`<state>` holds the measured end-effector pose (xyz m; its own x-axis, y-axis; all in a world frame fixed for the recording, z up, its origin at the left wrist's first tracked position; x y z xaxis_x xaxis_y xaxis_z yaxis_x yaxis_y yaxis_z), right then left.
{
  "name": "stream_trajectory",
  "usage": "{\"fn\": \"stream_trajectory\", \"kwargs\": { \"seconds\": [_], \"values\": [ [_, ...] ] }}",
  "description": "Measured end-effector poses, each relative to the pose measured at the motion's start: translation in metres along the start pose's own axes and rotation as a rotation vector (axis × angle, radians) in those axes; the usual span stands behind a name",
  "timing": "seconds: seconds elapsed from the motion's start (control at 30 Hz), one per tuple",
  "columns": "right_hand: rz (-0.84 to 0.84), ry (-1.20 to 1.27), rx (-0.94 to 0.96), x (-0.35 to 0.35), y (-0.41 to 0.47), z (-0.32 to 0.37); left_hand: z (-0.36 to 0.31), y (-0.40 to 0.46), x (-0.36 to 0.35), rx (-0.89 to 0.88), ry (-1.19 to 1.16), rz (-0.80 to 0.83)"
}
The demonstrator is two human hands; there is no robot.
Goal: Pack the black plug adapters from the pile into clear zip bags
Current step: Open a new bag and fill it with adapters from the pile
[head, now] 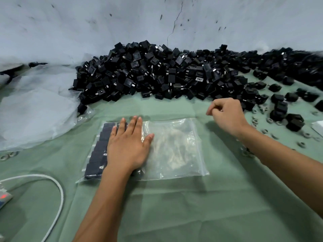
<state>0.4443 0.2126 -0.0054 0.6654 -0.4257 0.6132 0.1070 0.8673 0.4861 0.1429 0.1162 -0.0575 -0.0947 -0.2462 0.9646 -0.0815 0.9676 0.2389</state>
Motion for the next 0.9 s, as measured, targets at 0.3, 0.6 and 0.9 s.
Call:
{"fn": "stream_trajectory", "kwargs": {
  "seconds": [0.3,0.6,0.9],
  "values": [
    [0.261,-0.505,0.200,-0.018,0.038,-0.044,-0.004,0.001,0.005,0.020,-0.025,0.079],
    [0.675,0.193,-0.098,-0.007,-0.040,0.019,-0.114,0.017,0.055,0.084,-0.342,-0.158],
    [0.756,0.256,-0.010,-0.008,-0.091,0.072,-0.120,0.015,0.067,0.139,-0.331,-0.019]
  ]
}}
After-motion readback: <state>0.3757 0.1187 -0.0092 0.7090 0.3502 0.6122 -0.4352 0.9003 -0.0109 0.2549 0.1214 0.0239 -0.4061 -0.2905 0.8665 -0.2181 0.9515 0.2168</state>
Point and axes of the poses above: each hand's wrist, its own y-axis towards the middle knuckle, its own x-axis out of the back of the hand, z = x × y, the point moved 8 cm from there along y, towards the middle knuckle, and after that the axes turned 13 degrees about -z, right-handed, at the moved point
